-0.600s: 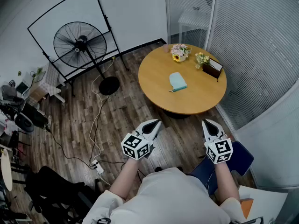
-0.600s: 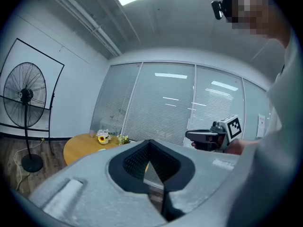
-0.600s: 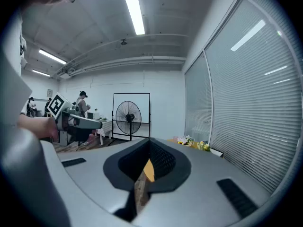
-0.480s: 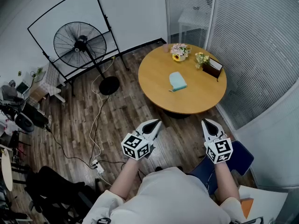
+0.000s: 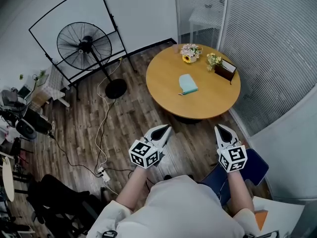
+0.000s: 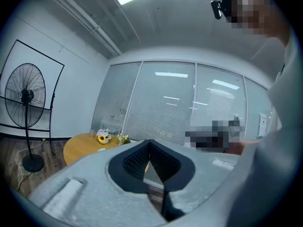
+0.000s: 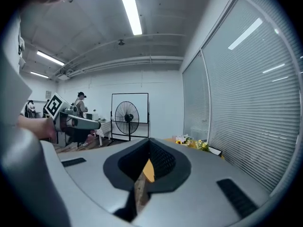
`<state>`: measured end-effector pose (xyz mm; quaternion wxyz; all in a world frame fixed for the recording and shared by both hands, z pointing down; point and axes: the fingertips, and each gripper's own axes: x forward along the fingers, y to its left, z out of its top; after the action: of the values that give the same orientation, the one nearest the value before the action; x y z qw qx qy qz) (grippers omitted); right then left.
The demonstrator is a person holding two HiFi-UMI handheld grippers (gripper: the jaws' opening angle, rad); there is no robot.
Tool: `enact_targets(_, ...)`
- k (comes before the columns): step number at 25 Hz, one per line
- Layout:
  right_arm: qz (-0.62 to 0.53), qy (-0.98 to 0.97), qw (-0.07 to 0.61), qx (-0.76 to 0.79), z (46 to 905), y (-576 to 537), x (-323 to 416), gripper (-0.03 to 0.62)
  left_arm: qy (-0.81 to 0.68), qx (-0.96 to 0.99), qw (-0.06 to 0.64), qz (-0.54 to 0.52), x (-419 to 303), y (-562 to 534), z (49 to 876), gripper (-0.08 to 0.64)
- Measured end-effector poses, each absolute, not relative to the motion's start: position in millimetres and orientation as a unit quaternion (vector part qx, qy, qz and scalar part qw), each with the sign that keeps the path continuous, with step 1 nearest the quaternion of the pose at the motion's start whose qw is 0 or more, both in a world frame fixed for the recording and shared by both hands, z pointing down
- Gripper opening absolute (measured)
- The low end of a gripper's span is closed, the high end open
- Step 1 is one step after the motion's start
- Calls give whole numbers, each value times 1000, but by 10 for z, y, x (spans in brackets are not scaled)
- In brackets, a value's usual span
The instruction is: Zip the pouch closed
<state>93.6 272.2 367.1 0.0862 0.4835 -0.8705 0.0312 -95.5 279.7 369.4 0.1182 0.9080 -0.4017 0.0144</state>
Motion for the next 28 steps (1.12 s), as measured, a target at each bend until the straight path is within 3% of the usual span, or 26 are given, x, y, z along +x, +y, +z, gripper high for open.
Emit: enact_targets(28, 52, -893, 88, 439, 3989, 2625, 1472, 44, -438, 889, 131, 33, -372, 2807, 3980, 42)
